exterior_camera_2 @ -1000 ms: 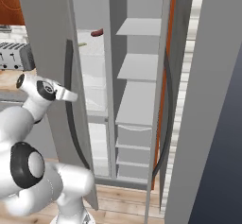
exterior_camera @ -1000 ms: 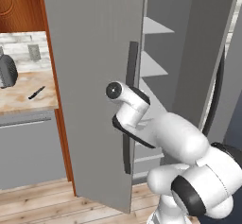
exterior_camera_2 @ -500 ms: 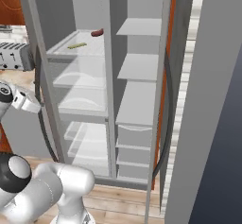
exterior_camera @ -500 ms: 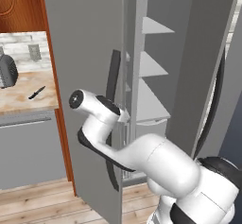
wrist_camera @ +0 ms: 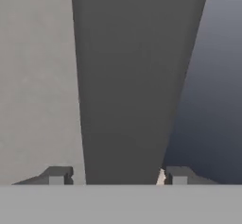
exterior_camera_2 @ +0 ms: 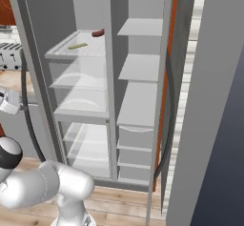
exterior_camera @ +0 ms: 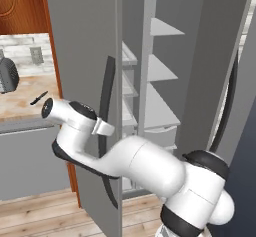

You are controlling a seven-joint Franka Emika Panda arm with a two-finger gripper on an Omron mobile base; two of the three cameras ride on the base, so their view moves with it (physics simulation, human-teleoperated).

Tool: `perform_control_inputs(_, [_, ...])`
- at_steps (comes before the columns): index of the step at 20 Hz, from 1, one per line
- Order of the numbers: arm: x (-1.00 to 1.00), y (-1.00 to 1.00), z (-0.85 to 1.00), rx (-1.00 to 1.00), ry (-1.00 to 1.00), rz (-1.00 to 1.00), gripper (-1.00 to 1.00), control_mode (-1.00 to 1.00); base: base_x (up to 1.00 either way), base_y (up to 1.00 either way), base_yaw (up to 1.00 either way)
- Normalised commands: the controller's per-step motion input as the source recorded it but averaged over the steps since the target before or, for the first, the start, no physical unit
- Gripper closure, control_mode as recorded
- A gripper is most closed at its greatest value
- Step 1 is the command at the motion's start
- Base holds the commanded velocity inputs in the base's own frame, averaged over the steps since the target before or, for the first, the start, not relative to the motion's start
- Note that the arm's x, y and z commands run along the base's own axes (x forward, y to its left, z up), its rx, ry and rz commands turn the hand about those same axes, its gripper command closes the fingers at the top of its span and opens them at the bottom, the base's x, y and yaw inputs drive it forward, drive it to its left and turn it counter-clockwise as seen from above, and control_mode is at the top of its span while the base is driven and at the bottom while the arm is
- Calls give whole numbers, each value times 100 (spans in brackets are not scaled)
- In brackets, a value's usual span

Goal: Retrieve the butter from the fridge and place it on a plate on the dining table. Then retrieve the butter knife by the fridge and place it near the plate.

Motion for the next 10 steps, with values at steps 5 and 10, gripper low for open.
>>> perform_control_inputs(5, [-4,52,0,-1,2,-6,-100,-100,0,0,0])
perform_control_inputs(10, [-79,-6,14,3,-9,0,-100,-100,0,0,0])
